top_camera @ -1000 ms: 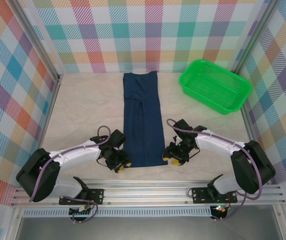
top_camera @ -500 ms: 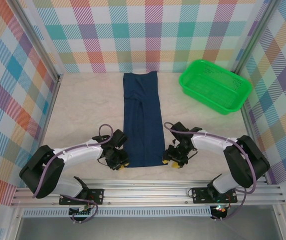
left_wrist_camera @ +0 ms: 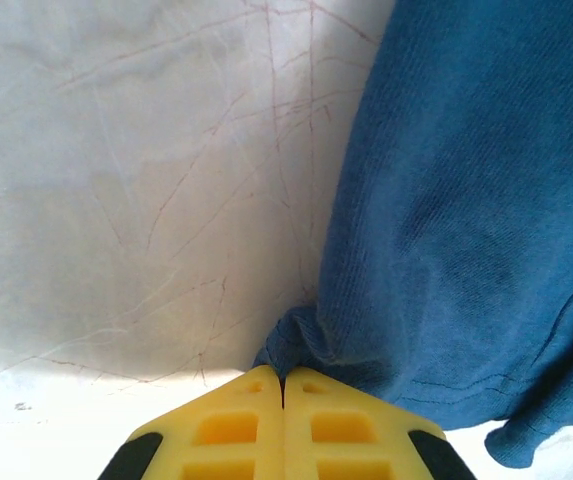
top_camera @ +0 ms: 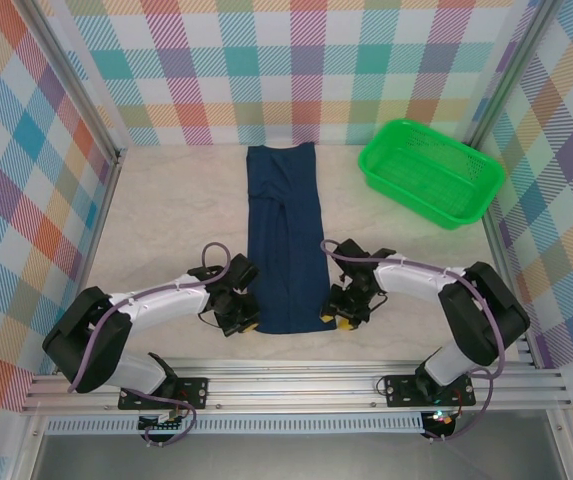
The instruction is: Fold and stack the t-shirts
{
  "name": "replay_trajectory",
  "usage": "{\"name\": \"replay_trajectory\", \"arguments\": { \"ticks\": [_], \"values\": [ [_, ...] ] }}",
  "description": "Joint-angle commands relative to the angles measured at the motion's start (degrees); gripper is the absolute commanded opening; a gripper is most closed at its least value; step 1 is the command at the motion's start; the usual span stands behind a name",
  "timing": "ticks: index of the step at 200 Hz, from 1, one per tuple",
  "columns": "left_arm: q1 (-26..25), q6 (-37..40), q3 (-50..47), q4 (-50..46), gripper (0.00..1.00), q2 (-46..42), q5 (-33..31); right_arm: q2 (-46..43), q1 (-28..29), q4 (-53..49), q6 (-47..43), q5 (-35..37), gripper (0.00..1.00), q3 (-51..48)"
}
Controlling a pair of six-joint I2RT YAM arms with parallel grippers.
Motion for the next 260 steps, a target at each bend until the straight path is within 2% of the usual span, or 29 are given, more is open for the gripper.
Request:
{"name": "replay_trajectory", "arguments": {
  "ticks": [1,54,82,109,134,160,190,212,239,260],
  "values": [
    [-0.4,1.0,1.4,-1.9,0.01,0.9,-0.9,1.9,1.0,-0.3,1.0,0.0,0.42,1.9],
    [-0.4,1.8,3.0,-2.5,0.0,1.8,-0.3,5.0,2.8,-3.8,1.0,1.6,0.38,3.4],
    [-0.4,2.1,3.5,-2.7,0.0,1.9,-0.2,6.5,3.5,-3.4,1.0,2.0,0.28,4.9],
    [-0.4,2.8,4.1,-4.1,0.0,1.6,-0.6,7.4,4.0,-5.2,0.9,3.7,0.1,6.9],
    [-0.5,4.6,4.3,-8.0,0.0,-0.4,-0.8,4.8,4.2,-7.9,0.2,5.4,0.0,7.3],
    [-0.9,7.6,2.8,-13.0,0.0,-4.2,0.6,2.8,5.2,-10.8,-3.1,3.5,0.0,7.1],
    [-3.0,9.9,0.2,-14.2,0.0,-9.6,6.6,2.5,10.0,-14.0,-6.8,-2.3,0.0,7.6],
    [-4.7,10.7,-0.1,-16.8,0.0,-14.2,9.5,0.3,12.5,-15.6,-6.1,-5.6,0.0,7.1],
    [-4.8,9.9,1.7,-21.5,0.0,-20.2,7.5,-4.6,12.3,-18.0,-3.9,-4.8,0.0,7.2],
    [-4.8,8.0,3.0,-20.2,0.0,-21.3,5.1,-5.3,12.0,-19.1,-2.8,-4.8,0.0,9.8]
  ]
}}
